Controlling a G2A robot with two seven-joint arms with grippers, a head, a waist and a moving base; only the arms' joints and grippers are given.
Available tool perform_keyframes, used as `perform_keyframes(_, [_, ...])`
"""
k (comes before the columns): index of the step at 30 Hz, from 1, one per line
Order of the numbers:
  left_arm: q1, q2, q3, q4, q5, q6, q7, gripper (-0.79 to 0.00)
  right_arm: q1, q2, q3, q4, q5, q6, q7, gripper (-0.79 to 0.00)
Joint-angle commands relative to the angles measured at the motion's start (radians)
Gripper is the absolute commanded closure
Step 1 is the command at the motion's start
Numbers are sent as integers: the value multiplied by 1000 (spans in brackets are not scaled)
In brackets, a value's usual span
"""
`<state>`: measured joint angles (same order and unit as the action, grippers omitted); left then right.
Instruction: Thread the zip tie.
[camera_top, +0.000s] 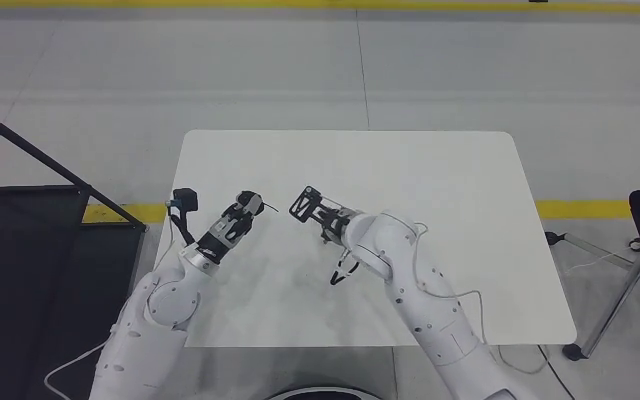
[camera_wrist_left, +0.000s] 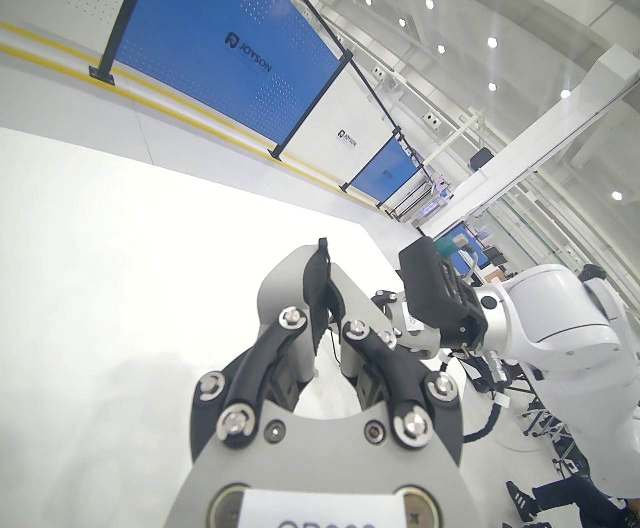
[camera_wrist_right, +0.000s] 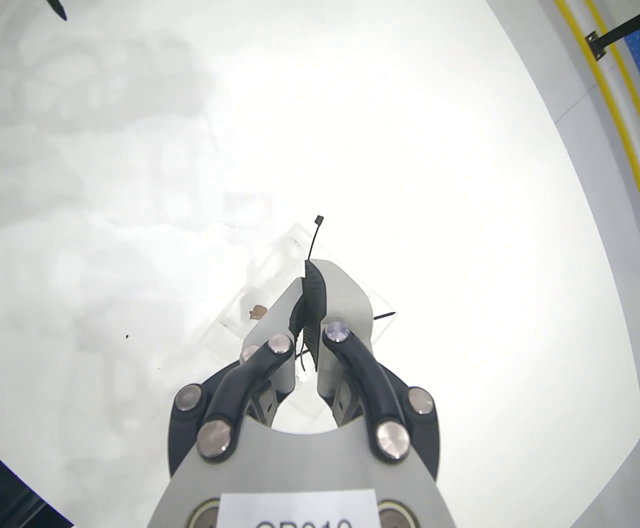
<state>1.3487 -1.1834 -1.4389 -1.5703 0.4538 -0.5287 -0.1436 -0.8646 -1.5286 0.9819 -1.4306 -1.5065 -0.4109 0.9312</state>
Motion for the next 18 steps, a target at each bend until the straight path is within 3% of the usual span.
perform_keyframes(1, [1, 0, -2, -1, -2, 1, 0, 0, -11, 4, 4, -13, -17, -11, -36, 0])
perform_keyframes(18, [6, 0, -11, -5, -13, 2, 14, 0, -60, 38, 23, -45, -118, -149, -153, 0])
